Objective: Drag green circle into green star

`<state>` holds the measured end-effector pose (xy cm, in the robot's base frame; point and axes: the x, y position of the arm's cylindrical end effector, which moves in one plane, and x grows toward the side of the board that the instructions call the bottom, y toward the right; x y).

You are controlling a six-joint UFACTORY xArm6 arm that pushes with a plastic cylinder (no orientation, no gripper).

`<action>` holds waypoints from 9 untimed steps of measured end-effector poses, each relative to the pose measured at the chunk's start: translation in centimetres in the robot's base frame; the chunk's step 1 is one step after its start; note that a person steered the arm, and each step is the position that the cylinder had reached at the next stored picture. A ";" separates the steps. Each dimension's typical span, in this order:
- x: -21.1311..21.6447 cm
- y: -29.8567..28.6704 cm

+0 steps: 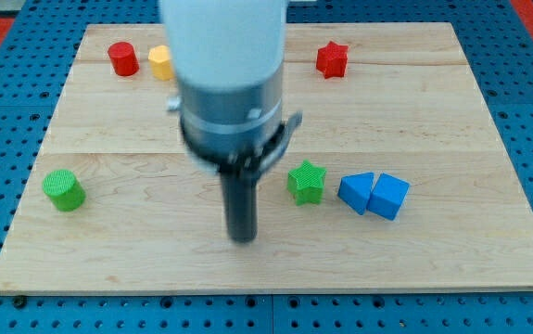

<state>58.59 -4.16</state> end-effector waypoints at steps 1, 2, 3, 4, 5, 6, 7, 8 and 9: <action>2.0 -12.3; -0.1 -25.0; -1.4 -26.3; -6.0 -21.9; -6.8 -22.7; -7.0 -26.3; -8.2 -21.9; -9.0 -15.7; -10.2 -12.6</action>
<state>48.42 -16.74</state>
